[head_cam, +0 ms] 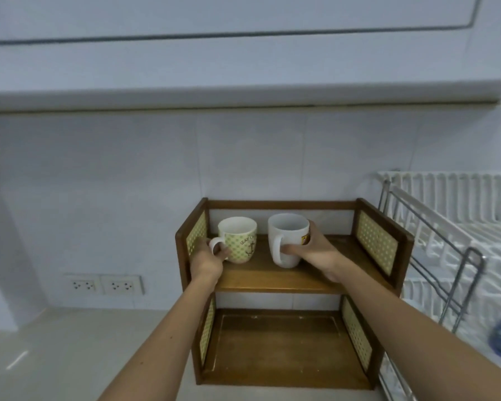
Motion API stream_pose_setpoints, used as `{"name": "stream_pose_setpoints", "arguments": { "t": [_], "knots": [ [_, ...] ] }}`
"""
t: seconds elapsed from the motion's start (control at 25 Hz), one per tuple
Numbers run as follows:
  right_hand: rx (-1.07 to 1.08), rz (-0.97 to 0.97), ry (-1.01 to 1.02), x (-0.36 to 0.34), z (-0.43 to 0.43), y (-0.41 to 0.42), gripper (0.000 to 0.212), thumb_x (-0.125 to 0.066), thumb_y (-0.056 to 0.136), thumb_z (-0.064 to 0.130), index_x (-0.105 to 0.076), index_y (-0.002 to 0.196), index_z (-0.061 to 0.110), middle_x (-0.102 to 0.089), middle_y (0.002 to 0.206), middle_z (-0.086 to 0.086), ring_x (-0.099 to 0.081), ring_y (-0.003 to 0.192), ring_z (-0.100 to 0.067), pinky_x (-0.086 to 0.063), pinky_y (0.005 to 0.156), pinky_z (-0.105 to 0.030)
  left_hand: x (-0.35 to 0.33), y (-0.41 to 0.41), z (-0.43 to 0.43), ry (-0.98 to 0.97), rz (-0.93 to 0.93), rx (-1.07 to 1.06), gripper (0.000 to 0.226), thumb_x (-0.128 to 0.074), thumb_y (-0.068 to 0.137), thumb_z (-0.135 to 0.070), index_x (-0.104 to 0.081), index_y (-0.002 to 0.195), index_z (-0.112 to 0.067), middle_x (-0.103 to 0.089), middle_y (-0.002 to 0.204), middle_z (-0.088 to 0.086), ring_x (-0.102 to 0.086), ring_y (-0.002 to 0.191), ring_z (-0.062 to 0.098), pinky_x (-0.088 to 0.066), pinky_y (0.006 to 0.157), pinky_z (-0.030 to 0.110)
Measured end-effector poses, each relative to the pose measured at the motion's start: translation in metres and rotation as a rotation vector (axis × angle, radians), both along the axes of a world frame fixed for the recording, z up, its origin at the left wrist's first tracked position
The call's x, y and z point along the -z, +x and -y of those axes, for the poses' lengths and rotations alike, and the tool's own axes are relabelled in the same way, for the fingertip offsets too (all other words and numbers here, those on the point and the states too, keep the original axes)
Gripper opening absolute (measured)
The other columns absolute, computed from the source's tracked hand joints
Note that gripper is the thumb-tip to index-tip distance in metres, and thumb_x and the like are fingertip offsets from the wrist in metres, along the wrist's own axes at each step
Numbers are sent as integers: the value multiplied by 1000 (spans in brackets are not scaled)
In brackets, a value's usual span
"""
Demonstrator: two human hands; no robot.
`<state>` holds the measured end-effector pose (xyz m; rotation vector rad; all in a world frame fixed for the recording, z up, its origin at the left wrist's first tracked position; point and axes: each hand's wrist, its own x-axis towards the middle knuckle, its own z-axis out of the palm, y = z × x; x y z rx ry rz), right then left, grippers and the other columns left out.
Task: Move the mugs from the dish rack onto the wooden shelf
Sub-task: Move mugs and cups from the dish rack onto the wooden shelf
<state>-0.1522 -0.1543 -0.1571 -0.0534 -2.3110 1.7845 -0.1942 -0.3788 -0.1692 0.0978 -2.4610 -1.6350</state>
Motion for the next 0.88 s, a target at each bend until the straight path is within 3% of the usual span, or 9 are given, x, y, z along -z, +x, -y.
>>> {"name": "stream_pose_setpoints", "arguments": {
  "t": [0.12,0.24,0.4,0.52,0.64,0.76,0.88],
  "knots": [
    [6,74,70,5,-2,8,90,-87,63,31,-37,137,23,-58,125,4,-54,108,-10,-44,84,-24,-1,7,-3,-27,-52,-27,38,-67,87,-17,-48,119,-6,-64,113,18,-60,101,33,-48,77,36],
    [130,48,297,7,0,29,78,-78,75,32,-37,140,17,-54,136,-5,-50,118,-17,-38,93,-27,-5,29,-11,-3,-121,-84,44,-65,87,-11,-45,125,-6,-60,121,18,-59,110,35,-51,88,41],
    [273,-44,532,20,1,94,70,-67,86,27,-31,146,14,-42,148,-7,-37,135,-22,-29,109,-30,6,92,-36,-18,-382,-90,51,-64,86,-9,-40,132,-9,-44,138,14,-45,125,28,-43,104,42],
    [246,-147,516,55,-12,177,59,-63,88,24,-39,142,21,-51,138,0,-47,126,-14,-40,105,-32,37,156,-64,2,-480,200,40,-59,88,-8,-46,120,-29,-48,135,-3,-48,124,21,-42,105,45],
    [316,-236,576,90,-52,255,35,-62,84,16,-62,118,23,-63,108,16,-60,100,-1,-52,83,-18,71,213,-95,-17,-522,531,41,-57,88,-4,-50,110,-38,-55,118,-21,-52,116,4,-44,100,26],
    [443,-128,607,111,-117,293,26,-67,81,1,-69,101,17,-66,95,16,-66,89,-7,-53,72,-20,96,246,-139,-68,-671,807,32,-56,85,5,-61,102,-21,-63,109,-12,-57,109,4,-44,93,16],
    [522,58,676,129,-182,299,30,-69,80,2,-65,109,9,-68,105,-5,-64,100,-25,-46,79,-28,113,258,-193,-215,-852,1054,27,-58,79,11,-65,96,-8,-69,103,3,-62,100,16,-46,91,22]
  ]
}}
